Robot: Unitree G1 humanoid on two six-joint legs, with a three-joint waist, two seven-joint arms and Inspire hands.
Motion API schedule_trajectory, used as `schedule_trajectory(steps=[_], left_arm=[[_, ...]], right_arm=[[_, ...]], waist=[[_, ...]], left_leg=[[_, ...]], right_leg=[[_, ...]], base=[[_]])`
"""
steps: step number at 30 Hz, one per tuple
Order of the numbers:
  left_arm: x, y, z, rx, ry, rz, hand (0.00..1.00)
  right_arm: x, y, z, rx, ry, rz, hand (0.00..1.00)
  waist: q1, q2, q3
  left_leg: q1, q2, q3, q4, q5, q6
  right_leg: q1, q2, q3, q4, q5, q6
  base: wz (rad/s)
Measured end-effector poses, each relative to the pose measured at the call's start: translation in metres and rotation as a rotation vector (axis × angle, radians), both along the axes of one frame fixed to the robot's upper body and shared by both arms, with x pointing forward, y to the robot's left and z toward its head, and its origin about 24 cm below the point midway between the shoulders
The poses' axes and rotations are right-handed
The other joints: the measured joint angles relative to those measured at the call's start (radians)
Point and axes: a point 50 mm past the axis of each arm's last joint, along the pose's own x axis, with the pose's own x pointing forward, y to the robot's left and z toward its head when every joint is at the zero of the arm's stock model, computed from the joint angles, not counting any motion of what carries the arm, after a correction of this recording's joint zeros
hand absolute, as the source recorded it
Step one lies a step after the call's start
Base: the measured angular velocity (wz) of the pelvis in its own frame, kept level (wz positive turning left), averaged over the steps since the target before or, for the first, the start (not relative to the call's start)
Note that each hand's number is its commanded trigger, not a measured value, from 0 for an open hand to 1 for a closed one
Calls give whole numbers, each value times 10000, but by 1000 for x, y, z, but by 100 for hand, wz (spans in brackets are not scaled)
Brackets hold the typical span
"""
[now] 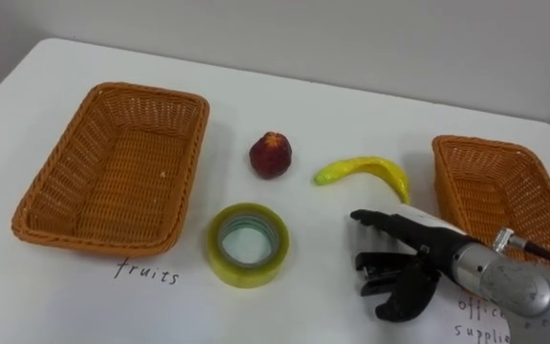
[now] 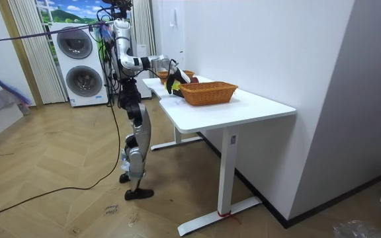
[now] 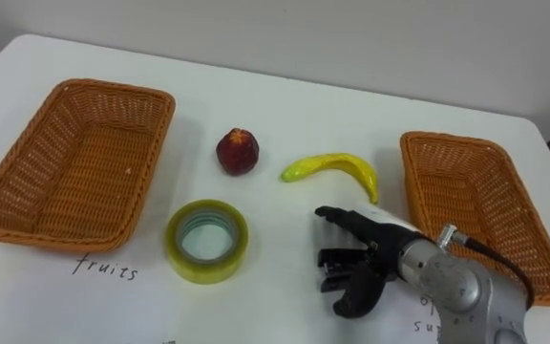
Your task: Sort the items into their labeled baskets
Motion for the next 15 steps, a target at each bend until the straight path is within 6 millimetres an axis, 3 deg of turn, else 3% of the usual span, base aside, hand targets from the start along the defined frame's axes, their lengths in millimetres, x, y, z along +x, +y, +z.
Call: schedule_trajectory(steps=[15], left_arm=[[-2,0,0,-10,34,-5,0]], right_arm=[[1,3,0,-559,-178,-54,0]], waist=[[25,50,-9]], left_leg=[[3,-6,25,14,3,4]], right_leg=[[0,-6,16,3,2,2]], base=[[0]])
